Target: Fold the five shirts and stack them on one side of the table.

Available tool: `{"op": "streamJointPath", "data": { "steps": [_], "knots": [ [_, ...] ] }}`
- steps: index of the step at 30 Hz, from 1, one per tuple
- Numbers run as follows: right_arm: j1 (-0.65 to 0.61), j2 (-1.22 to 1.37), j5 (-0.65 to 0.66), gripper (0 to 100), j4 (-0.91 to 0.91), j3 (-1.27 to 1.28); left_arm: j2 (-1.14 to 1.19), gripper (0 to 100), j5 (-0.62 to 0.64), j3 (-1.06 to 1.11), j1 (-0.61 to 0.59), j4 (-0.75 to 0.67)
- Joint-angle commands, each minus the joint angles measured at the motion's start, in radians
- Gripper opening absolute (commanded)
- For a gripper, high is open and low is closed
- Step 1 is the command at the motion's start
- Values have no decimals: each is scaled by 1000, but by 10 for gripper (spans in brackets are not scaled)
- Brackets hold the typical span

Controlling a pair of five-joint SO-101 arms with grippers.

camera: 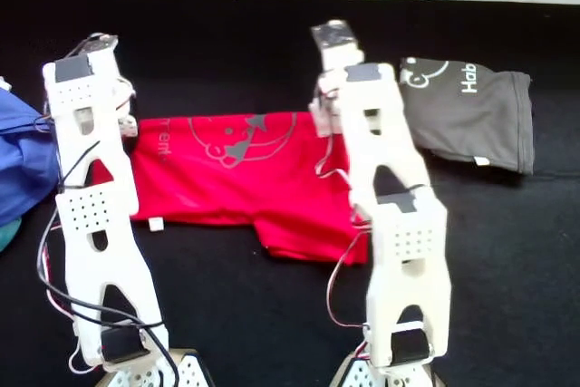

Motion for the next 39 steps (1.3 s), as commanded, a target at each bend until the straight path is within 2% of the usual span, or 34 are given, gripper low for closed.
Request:
{"op": "streamJointPath", "data": {
  "steps": [1, 4, 9, 13, 19, 24, 27, 31, 34, 39],
  "knots": [
    [-35, -7, -3, 28, 47, -107, 7, 9, -5, -65, -71, 46],
    [-30, -28, -3, 28, 160, -206, 5, 9, -3, -122, -68, 106],
    [-35, -50, -3, 28, 348, -354, -47, 9, -2, -113, -45, 114],
    [-38, -53, -3, 28, 414, -418, -222, 9, 3, 77, 15, 114],
    [-39, -50, -3, 27, 524, -513, -545, 9, 2, 512, 147, 81],
    [-41, -54, -6, 26, 535, -522, -610, 9, 3, 774, 186, -120],
    [-41, -54, -8, 26, 538, -518, -610, 9, 77, 849, 188, -258],
    [-41, -56, -9, 26, 538, -515, -610, 9, 175, 892, 180, -431],
    [-41, -53, -9, 26, 538, -515, -613, 9, 264, 891, 131, -532],
    [-45, 1, -9, 26, 524, -460, -615, 9, 321, 891, 99, -598]
  ]
}}
